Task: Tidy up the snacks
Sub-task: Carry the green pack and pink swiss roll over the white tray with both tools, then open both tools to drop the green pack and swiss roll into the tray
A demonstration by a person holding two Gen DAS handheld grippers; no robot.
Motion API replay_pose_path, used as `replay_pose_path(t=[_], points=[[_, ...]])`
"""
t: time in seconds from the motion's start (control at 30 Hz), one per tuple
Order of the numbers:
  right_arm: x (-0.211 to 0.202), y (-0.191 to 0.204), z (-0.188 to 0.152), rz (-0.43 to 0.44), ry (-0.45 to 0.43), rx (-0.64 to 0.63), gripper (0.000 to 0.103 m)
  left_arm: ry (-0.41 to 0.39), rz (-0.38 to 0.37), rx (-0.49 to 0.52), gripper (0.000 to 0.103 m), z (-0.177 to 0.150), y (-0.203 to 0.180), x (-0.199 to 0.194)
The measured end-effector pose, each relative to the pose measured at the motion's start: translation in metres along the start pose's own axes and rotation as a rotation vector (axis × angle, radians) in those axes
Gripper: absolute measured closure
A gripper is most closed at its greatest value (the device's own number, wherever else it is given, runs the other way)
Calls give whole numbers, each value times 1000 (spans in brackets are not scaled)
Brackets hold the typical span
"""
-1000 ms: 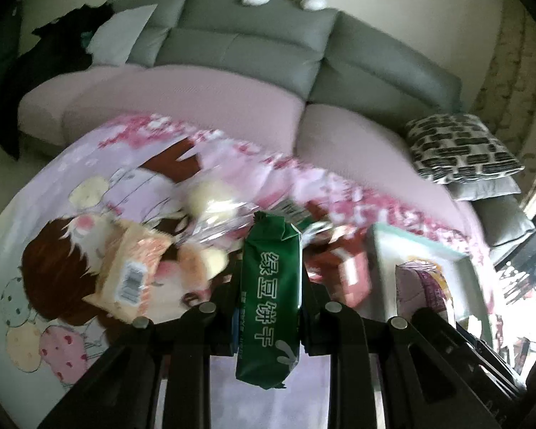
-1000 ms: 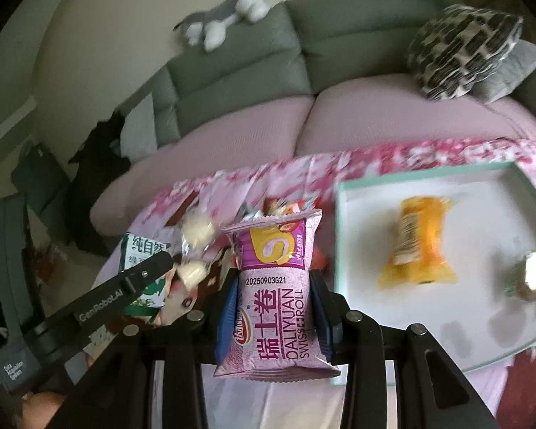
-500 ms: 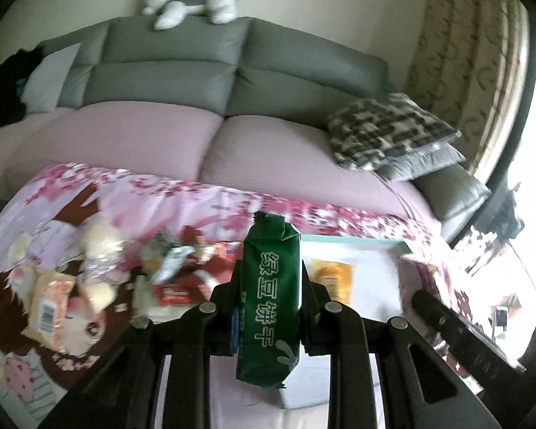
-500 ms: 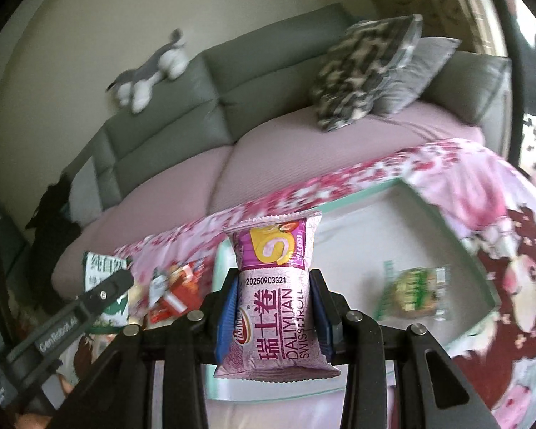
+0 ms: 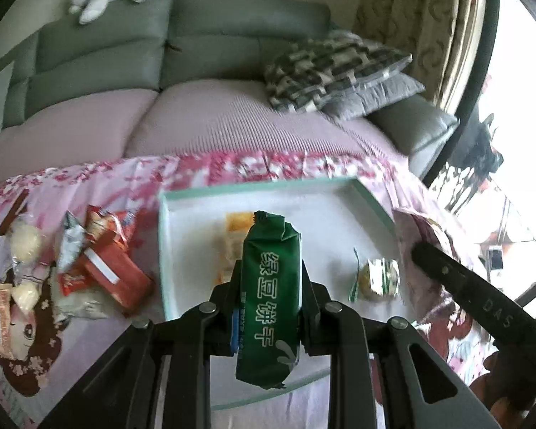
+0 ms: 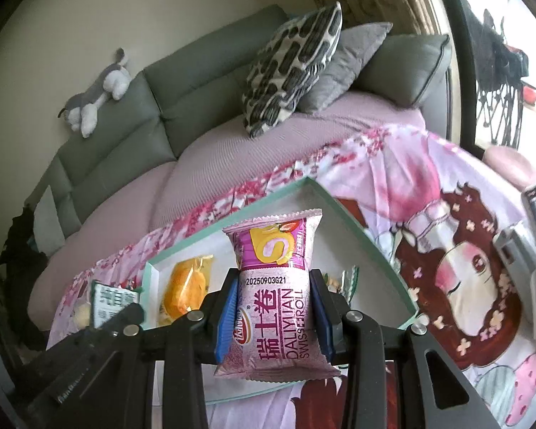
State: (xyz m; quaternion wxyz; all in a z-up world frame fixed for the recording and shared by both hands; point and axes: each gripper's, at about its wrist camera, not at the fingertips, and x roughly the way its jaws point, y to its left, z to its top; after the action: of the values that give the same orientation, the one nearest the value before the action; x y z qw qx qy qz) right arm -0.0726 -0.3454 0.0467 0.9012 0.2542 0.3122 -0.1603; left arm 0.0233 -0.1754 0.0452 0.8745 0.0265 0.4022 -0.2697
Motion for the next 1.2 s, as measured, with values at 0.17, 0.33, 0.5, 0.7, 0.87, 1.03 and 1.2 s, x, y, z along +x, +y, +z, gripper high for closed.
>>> replay_pose_path(t=[0.17,0.33,0.5,0.7,0.87,1.03,1.2], points=[[21,8,-8,15,42,-28,63,68,12,7,77,-9,-2,23],[38,16,-14,18,75,-58,63,112,-6,-21,77,-14,5,37],[49,20,-19,11,103,-72,62,132,-31,-36,77,-17,7,45],[54,20,-20,3,121,-84,60,139,-33,-58,77,-15,12,47],[54,21,-19,-47,126,-109,52,124,10,-35,52,-9,10,37],[45,18,-14,-47,102,-95,47,94,17,-45,43,-4,17,22],[38,16,-11,-56,91,-89,47,64,66,-52,36,1,26,9]])
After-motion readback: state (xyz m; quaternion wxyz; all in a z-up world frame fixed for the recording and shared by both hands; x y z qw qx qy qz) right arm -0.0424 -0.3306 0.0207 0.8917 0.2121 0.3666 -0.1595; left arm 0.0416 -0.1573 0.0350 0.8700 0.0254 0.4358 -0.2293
